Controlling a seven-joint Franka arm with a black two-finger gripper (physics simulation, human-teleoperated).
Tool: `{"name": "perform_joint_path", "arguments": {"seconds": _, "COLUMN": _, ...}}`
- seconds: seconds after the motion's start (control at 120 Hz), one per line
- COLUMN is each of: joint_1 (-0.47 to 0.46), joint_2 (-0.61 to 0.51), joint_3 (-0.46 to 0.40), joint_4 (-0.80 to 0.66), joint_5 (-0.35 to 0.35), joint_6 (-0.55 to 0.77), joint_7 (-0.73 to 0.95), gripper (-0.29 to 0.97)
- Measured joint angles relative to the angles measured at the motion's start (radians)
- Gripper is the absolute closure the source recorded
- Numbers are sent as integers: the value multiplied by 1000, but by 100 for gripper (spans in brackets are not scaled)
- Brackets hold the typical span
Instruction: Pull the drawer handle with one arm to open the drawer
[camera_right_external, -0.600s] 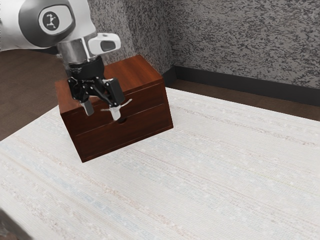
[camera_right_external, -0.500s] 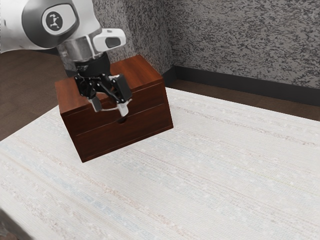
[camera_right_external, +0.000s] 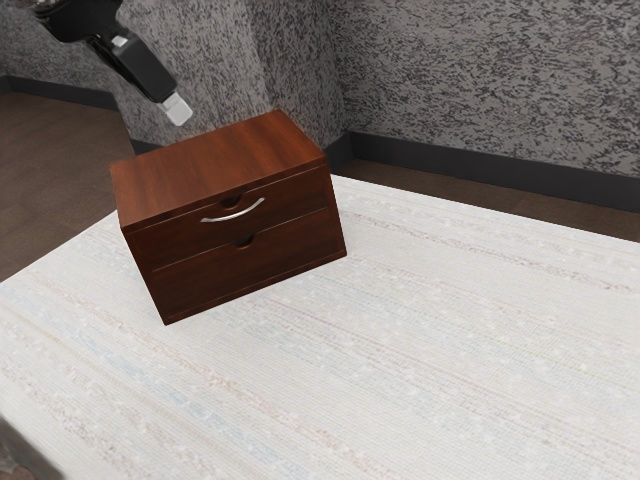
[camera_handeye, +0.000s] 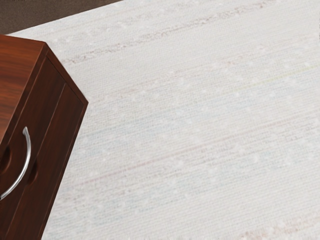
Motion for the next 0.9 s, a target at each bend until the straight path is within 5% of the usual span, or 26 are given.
{"name": "perform_joint_path", "arguments": {"seconds": 0.392, "joint_1": 12, "joint_2": 72, "joint_3": -3, "joint_4": -142, "joint_5": 134, "joint_6": 144, "joint_7": 302, "gripper": 0}}
{"name": "perform_joint_path", "arguments": {"seconds": 0.467, "joint_1": 32, "joint_2": 127, "joint_3": -26, "joint_4": -142, "joint_5": 204, "joint_6": 178, "joint_7": 329, "gripper": 0}}
{"name": "perform_joint_path", "arguments": {"seconds": 0.625, "joint_1": -21, "joint_2": 174, "joint_3": -36, "joint_4": -145, "joint_5": 285, "joint_6": 216, "joint_7": 339, "gripper": 0}}
{"name": "perform_joint_path", "arguments": {"seconds": 0.9, "joint_1": -30, "joint_2": 210, "joint_3": -27, "joint_4": -148, "joint_5": 294, "joint_6": 208, "joint_7": 240, "gripper": 0}}
